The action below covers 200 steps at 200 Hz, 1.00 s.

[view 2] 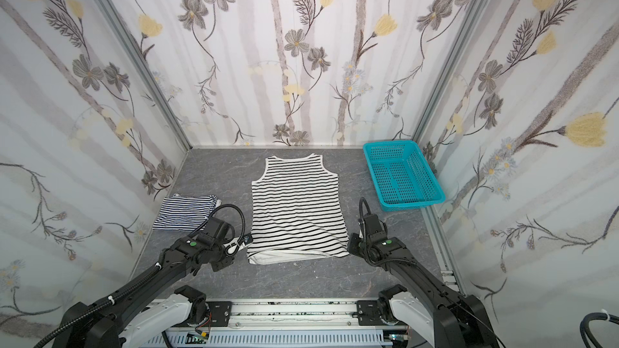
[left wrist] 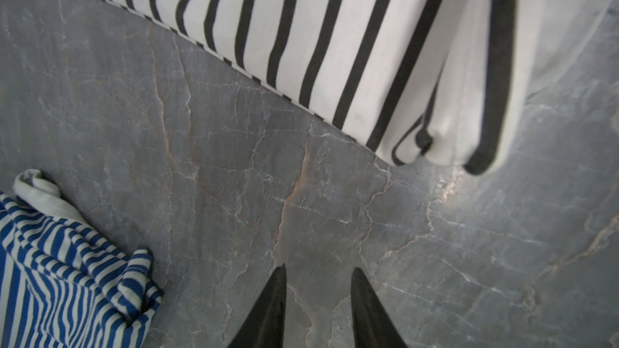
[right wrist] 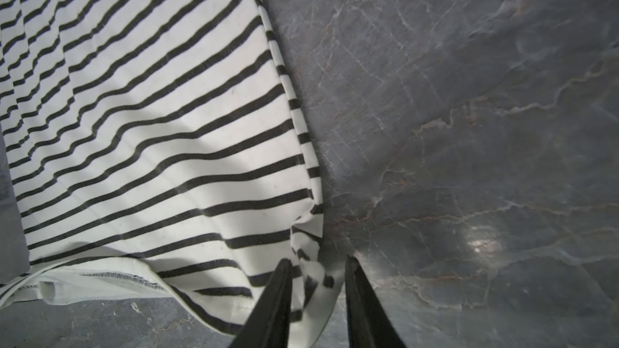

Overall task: Fold and stack tank tops
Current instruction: Smooth out the tank top at the center of the table.

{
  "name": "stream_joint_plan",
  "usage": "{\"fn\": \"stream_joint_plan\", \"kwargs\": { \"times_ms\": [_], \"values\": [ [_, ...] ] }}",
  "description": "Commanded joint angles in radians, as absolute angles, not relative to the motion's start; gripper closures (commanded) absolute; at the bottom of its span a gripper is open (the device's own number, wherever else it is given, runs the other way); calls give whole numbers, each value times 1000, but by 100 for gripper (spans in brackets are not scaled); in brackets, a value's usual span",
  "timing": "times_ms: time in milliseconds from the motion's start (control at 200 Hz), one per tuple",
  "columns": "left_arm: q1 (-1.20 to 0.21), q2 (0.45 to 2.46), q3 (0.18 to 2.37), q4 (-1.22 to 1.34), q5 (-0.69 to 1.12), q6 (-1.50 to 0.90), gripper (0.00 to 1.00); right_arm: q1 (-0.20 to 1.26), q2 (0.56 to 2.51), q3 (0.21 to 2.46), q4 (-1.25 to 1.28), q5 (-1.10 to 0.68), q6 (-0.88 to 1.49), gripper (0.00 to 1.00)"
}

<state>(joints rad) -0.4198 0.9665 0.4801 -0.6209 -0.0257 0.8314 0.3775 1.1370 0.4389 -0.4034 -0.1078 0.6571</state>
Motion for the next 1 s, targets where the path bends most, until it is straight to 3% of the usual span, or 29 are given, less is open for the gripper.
{"fn": "stream_joint_plan", "kwargs": {
  "times_ms": [0, 185, 345, 834, 904, 994],
  "values": [
    [-420, 965, 543, -626, -4, 813, 66, 394, 1110, 465, -416, -56, 699, 69],
    [-449, 1091, 669, -622, 162, 719, 63, 481, 1196, 502, -343, -66, 748, 70],
    [-531, 1190, 712, -611, 218, 671, 54, 525, 1285, 515, -254, -85, 779, 70],
    [-659, 1154, 591, -563, 172, 615, 50, 535, 1364, 462, -210, -75, 792, 70],
    [-672, 1151, 578, -534, 133, 598, 56, 537, 1372, 462, -207, -77, 790, 71],
    [-678, 1144, 564, -511, 83, 594, 75, 536, 1379, 459, -211, -71, 790, 74]
  ]
}}
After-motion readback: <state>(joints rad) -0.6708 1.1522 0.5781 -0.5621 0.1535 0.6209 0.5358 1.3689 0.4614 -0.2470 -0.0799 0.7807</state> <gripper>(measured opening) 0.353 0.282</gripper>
